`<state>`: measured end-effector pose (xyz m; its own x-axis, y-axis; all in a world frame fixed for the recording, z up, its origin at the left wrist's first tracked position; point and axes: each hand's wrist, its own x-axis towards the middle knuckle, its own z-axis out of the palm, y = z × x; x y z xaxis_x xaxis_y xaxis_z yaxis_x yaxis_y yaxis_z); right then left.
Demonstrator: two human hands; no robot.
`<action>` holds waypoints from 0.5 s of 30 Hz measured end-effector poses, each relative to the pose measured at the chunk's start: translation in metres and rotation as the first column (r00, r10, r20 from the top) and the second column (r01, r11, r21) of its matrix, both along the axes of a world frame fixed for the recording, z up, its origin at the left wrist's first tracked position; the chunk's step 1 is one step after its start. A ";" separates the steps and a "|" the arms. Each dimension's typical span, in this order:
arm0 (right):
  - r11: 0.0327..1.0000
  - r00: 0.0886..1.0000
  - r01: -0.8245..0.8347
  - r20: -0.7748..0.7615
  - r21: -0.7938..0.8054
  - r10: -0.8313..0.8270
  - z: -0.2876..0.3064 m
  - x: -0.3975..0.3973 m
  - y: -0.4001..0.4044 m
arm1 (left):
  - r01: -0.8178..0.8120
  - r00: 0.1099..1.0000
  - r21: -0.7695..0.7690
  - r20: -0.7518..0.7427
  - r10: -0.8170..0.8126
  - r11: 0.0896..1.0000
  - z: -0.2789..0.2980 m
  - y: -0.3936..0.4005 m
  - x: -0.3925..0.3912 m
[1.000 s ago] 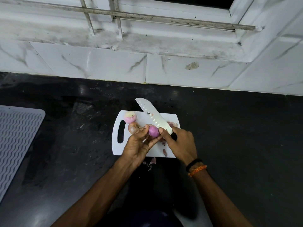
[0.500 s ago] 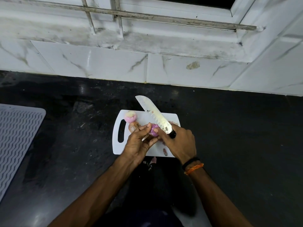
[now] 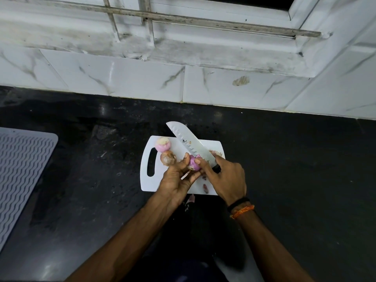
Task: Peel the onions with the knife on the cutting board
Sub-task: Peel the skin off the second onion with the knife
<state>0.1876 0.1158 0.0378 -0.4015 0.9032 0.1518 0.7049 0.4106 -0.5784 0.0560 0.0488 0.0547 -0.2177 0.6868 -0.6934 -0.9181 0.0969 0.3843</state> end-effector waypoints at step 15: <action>0.995 0.993 0.066 -0.092 -0.075 -0.073 0.000 0.006 -0.017 | -0.061 0.995 0.027 -0.074 0.062 0.998 -0.001 0.007 -0.006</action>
<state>0.1940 0.0988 0.0377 -0.3240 0.9385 0.1194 0.6713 0.3171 -0.6700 0.0500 0.0555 0.0539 -0.3109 0.6876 -0.6562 -0.8905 0.0306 0.4540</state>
